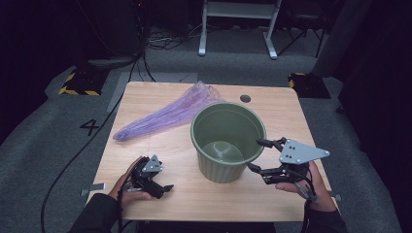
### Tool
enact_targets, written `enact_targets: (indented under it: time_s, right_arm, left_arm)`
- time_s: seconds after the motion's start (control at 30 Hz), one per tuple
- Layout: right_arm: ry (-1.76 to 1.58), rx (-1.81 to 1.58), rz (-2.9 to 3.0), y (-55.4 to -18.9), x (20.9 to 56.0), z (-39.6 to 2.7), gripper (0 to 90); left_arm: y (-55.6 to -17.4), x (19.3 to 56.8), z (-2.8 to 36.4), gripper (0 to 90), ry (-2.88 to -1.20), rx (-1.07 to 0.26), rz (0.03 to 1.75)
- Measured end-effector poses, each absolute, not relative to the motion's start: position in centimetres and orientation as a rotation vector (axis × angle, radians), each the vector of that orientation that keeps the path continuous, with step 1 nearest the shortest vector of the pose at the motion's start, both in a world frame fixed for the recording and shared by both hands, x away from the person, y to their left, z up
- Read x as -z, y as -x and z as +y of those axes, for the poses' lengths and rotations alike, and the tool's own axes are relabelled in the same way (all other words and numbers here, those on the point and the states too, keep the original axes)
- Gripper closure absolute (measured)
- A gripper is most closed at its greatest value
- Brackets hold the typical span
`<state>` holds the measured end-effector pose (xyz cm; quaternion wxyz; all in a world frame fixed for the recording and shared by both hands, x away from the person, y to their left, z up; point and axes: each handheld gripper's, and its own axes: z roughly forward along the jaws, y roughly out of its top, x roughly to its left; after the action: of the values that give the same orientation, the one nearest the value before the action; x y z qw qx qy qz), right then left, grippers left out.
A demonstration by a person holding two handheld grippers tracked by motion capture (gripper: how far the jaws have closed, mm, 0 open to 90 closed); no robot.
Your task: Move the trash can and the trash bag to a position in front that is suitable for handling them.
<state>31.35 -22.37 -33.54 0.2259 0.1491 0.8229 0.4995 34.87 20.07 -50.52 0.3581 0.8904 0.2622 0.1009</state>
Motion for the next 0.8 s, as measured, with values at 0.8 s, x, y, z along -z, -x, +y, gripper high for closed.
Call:
enact_targets:
  time_s: [0.8]
  right_arm:
    - [-0.952, -1.082, 2.421, -37.1, 47.6, -30.3, 24.1]
  left_arm:
    - [-38.0, 50.0, 21.1, 16.2, -2.267, -0.367, 0.743]
